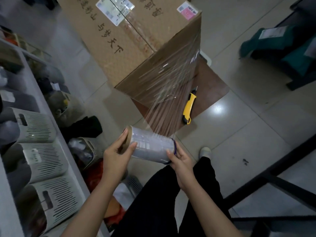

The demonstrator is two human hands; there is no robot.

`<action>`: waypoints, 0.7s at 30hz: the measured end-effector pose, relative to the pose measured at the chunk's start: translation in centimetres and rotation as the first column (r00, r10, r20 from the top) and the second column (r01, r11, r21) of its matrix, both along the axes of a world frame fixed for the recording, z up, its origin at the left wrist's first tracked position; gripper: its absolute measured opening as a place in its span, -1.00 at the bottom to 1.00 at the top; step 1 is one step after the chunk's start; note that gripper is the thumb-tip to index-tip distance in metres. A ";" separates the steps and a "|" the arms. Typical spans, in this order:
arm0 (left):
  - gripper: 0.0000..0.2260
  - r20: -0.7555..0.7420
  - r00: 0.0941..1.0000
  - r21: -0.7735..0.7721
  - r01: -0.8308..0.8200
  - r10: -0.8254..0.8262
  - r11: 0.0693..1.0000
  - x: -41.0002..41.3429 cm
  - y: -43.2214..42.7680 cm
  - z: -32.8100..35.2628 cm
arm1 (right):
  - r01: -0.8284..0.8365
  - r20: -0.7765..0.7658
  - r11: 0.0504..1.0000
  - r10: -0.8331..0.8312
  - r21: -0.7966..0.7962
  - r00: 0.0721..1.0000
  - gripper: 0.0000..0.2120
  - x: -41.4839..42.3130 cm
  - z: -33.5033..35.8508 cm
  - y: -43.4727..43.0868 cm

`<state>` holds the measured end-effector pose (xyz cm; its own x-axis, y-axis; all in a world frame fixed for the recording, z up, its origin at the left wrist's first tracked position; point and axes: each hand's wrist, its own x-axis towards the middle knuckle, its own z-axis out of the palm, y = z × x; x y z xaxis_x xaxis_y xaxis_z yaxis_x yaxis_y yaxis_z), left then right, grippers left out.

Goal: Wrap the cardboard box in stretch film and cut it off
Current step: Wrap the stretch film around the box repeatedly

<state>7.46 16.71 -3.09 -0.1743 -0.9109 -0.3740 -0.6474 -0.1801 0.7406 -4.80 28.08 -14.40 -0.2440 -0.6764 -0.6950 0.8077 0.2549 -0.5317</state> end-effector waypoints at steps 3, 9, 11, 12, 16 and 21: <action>-0.55 0.007 0.999 0.012 -0.039 0.039 0.999 0.9 -0.9 -0.6 | 0.051 0.002 0.999 -0.051 0.018 0.999 -0.47 1.4 -0.2 -0.6; -0.73 0.059 0.994 0.024 0.089 -0.090 0.996 3.1 -4.1 -1.7 | 0.138 0.085 0.990 -0.140 0.032 0.987 -0.42 3.7 -1.2 -2.6; -0.89 0.127 0.967 0.068 0.214 -0.221 0.974 4.1 -5.4 -2.1 | 0.125 0.118 0.992 -0.126 0.013 0.985 -0.46 4.4 -1.8 -3.2; -0.89 0.143 0.952 0.082 0.261 -0.270 0.962 4.3 -5.9 -2.4 | 0.113 0.133 0.994 -0.113 0.007 0.985 -0.48 4.6 -2.1 -3.5; -0.92 0.098 0.959 -0.025 0.269 -0.265 0.963 4.5 -7.2 -3.4 | -0.038 0.066 0.999 0.036 0.035 0.997 -0.55 3.7 -3.9 -4.9; -0.88 0.028 0.990 -0.122 0.143 -0.141 0.982 5.2 -10.0 -4.0 | -0.047 -0.607 0.944 0.248 0.327 0.755 -0.51 -2.5 -7.8 -8.3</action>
